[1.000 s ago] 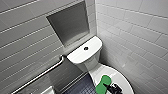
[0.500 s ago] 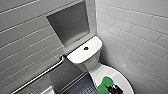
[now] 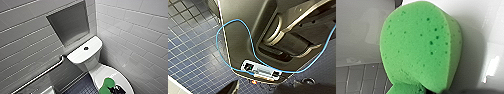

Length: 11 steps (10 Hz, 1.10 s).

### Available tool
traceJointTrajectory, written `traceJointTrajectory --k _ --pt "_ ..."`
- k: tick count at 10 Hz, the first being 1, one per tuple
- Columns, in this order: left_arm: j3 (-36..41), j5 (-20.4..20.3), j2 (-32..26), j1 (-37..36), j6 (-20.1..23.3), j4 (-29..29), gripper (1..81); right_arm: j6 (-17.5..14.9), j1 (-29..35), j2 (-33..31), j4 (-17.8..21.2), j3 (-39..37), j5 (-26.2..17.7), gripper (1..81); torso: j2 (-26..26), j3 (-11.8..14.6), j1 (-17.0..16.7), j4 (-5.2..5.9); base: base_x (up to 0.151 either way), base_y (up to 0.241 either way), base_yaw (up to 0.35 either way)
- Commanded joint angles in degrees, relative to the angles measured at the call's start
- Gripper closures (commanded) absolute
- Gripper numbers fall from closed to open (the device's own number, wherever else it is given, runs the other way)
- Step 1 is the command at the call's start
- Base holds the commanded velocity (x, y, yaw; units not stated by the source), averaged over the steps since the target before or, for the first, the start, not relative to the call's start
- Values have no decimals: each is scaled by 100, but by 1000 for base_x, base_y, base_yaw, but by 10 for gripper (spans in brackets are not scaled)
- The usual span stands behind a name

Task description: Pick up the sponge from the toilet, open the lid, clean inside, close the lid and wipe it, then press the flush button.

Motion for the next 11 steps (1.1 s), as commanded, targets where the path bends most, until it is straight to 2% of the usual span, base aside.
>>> traceJointTrajectory --k 1,3,6,8,11 --pt "10 439 -73 135 48 -7 10 -33 702 -1988 -396 3225 198 811 0 0 0 0 0 0 0" --pt "1 422 -73 109 48 -7 10 -24 527 -2302 -387 3471 216 811 2 -2 0 0 0 0 0" --pt "20 404 -55 13 66 11 10 -16 17 -3183 -387 4052 225 811 4 -5 0 0 0 0 0" --pt "62 404 -90 -180 57 2 10 2 -686 -3482 -361 4001 259 811 4 -6 0 0 0 0 0" --pt "956 422 -572 -462 39 2 10 11 -1714 -3474 -352 3411 743 811 4 -6 0 0 0 0 0"
